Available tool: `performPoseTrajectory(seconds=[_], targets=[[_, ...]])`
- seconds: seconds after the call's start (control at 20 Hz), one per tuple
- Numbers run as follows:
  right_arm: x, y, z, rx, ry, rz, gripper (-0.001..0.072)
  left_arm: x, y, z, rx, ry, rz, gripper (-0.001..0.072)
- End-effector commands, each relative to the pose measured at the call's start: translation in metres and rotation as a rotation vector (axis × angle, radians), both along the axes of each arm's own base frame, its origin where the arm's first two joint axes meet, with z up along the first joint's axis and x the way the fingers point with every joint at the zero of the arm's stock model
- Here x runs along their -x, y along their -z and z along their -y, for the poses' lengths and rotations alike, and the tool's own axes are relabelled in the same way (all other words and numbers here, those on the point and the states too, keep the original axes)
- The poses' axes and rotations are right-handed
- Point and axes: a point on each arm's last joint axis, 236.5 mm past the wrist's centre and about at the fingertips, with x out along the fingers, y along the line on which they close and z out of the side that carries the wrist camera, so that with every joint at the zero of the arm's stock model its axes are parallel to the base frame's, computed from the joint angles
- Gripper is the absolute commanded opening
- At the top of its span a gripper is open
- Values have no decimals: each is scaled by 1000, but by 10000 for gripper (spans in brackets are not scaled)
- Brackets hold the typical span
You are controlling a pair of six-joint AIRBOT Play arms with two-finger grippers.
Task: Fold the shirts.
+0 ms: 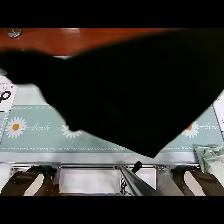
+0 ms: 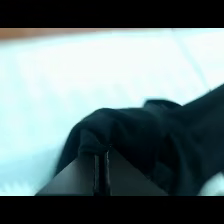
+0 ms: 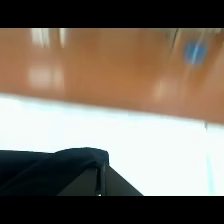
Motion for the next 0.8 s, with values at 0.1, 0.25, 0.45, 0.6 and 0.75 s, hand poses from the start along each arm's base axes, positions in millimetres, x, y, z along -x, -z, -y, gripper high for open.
performPoseTrajectory(seconds=[0.1,0.25,0.45,0.6,0.75], targets=[[-67,115,21,-28,-12,-409,36,-38,140,25,94,-16,-266,21],[-134,169,38,-61,19,-458,37,-72,209,40,144,-83,-351,21],[-198,247,46,-163,69,-527,37,-131,253,67,205,-110,-350,21],[-232,284,48,-221,112,-518,37,-184,268,67,227,-172,-288,21],[-245,323,46,-307,191,-574,37,-214,296,60,181,-212,-263,21]])
